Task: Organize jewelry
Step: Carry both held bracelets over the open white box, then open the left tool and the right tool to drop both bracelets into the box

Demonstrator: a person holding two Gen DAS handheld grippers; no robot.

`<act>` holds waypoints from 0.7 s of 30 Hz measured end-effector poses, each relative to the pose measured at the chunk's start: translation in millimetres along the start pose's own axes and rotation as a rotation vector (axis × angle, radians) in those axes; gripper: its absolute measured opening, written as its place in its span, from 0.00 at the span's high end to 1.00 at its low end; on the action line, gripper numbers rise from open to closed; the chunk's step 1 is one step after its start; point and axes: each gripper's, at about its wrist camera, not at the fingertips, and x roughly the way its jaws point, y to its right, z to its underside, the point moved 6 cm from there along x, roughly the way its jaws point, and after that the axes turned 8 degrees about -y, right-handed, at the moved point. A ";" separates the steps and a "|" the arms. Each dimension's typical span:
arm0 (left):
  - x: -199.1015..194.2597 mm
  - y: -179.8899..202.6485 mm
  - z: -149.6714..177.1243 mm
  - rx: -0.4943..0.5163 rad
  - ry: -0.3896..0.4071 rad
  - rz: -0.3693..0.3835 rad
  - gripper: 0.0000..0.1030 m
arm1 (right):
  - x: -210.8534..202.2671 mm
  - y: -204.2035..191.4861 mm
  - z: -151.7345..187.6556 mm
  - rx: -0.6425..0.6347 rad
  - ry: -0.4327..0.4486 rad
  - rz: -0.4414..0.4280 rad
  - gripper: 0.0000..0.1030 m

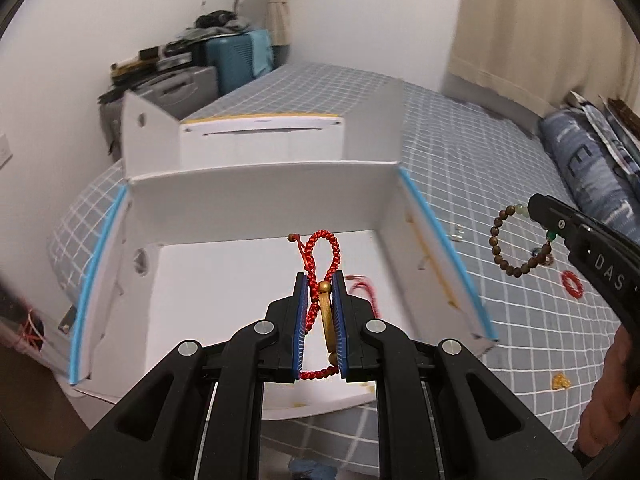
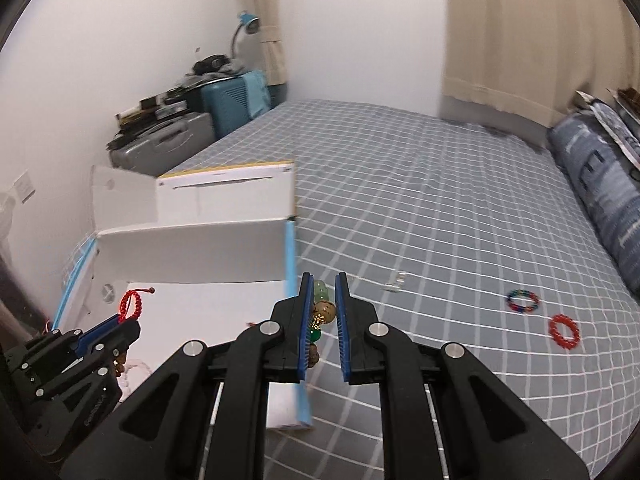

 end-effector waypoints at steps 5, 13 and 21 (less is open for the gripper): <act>7.8 -26.3 3.1 -0.043 -0.011 -0.020 0.88 | 19.3 -36.1 5.3 -0.055 -0.026 -0.020 0.90; 41.2 -57.8 10.7 -0.090 -0.080 -0.042 0.88 | 74.6 -68.7 27.5 -0.109 -0.147 -0.008 0.90; 59.5 -70.3 15.8 -0.107 -0.128 -0.058 0.88 | 96.2 -74.3 39.6 -0.111 -0.222 0.001 0.90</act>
